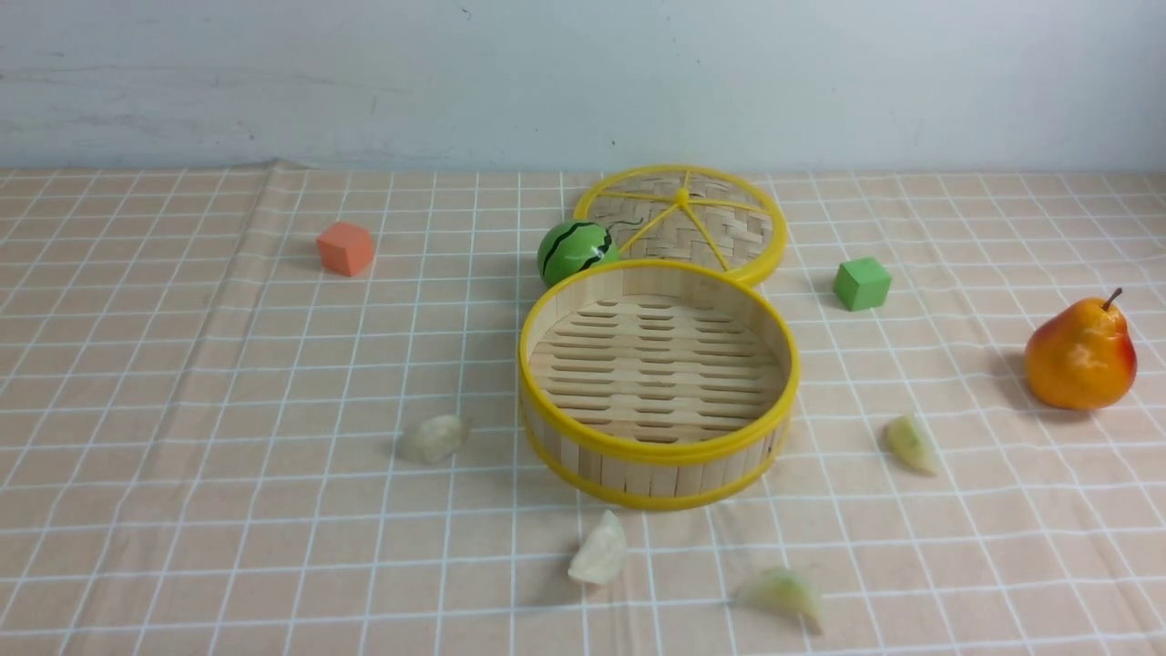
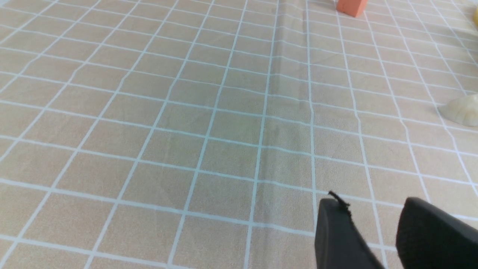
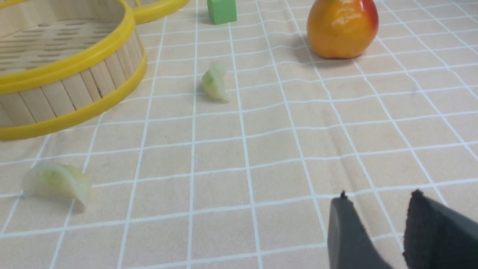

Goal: Put the dumplings into the steamer on the table with the brown tablecloth.
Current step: 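Reach for and grasp a dumpling on the table with the left gripper, then place the dumpling into the bamboo steamer basket with the left gripper, then reach for and grasp a dumpling on the table with the left gripper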

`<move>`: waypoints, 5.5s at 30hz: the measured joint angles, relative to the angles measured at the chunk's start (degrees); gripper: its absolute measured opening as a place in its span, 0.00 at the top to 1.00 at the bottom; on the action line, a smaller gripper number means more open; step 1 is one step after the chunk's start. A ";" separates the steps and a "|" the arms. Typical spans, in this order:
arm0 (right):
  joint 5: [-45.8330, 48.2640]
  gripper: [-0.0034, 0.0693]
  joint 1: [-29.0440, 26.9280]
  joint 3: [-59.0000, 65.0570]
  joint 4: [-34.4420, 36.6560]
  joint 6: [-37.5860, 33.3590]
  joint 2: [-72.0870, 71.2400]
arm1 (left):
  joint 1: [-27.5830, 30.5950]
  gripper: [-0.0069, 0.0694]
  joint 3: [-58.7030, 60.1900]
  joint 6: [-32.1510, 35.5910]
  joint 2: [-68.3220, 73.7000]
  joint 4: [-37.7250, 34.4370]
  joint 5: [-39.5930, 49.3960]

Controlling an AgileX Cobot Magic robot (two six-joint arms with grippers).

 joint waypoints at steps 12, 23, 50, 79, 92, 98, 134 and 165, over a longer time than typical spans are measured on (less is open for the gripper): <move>0.00 0.62 0.00 0.00 0.94 0.00 0.00 | 0.00 0.60 0.00 -3.32 0.00 -1.28 -3.62; 1.56 0.62 0.00 0.53 40.13 19.77 0.00 | 0.00 0.60 0.00 -40.18 0.00 -45.96 -11.82; 12.96 0.98 0.32 -32.91 30.97 -20.11 32.38 | -2.17 0.93 -49.38 17.51 42.44 -33.94 29.00; 37.09 0.96 23.58 -50.48 21.84 -20.64 50.92 | -25.70 0.55 -105.41 21.17 123.48 -2.09 48.55; 33.95 0.95 23.58 -50.48 21.78 -20.64 50.92 | -25.70 0.60 -105.71 27.94 124.14 -1.29 41.37; 33.91 0.95 23.58 -50.48 21.22 -20.64 50.92 | -25.70 0.52 -105.71 29.97 124.49 -1.29 42.13; 34.61 0.92 23.58 -50.50 19.25 -20.64 42.77 | -40.43 0.61 -133.44 3.07 129.68 -5.82 46.47; 37.10 0.89 23.58 -50.80 12.22 -20.01 38.73 | -42.30 0.17 -129.05 -2.31 122.93 1.81 49.18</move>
